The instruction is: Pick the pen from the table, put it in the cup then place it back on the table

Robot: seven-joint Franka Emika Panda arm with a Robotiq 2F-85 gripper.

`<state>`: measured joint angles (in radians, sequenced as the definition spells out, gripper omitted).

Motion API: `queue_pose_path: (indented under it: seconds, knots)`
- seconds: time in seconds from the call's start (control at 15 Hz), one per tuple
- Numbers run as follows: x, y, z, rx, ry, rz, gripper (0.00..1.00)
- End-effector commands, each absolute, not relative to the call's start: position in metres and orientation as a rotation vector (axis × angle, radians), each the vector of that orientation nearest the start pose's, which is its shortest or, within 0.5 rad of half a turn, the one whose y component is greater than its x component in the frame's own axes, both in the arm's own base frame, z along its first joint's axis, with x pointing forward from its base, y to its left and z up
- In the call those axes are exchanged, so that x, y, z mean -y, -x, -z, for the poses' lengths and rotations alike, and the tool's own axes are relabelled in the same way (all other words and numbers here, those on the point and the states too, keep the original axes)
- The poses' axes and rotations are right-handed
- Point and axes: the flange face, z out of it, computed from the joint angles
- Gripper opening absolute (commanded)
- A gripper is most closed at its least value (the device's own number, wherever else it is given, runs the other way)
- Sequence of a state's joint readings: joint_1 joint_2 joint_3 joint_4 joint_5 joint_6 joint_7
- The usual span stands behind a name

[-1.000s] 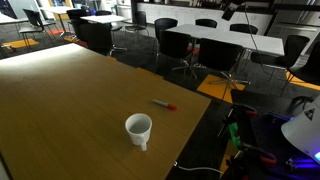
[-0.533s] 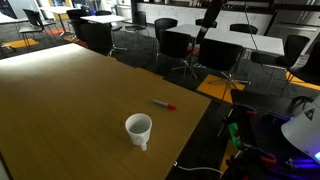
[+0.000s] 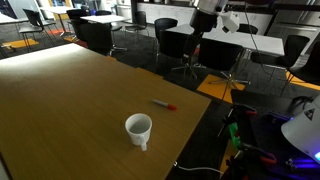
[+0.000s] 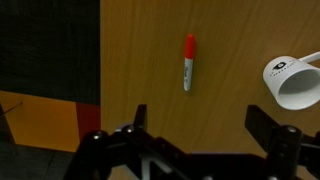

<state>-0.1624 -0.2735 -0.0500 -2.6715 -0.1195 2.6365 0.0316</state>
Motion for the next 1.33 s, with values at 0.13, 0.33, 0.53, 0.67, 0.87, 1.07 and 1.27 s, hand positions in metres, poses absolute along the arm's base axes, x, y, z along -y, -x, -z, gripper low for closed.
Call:
queue_pose_path:
  seconds: [0.13,0.33,0.53,0.67,0.87,1.07,1.27]
  knots:
    - [0.094,-0.448,-0.301,-0.399,3.178,0.293,1.00]
    - [0.092,-0.442,-0.296,-0.373,3.174,0.246,1.00]
    - [0.092,-0.443,-0.287,-0.372,3.176,0.216,1.00]
    - [0.092,-0.443,-0.289,-0.372,3.175,0.223,1.00]
    - [0.090,-0.454,-0.265,-0.335,3.144,0.154,1.00]
    - [0.089,-0.465,-0.234,-0.338,3.117,0.088,1.00]
    - [0.095,-0.481,-0.208,-0.343,3.097,0.040,1.00]
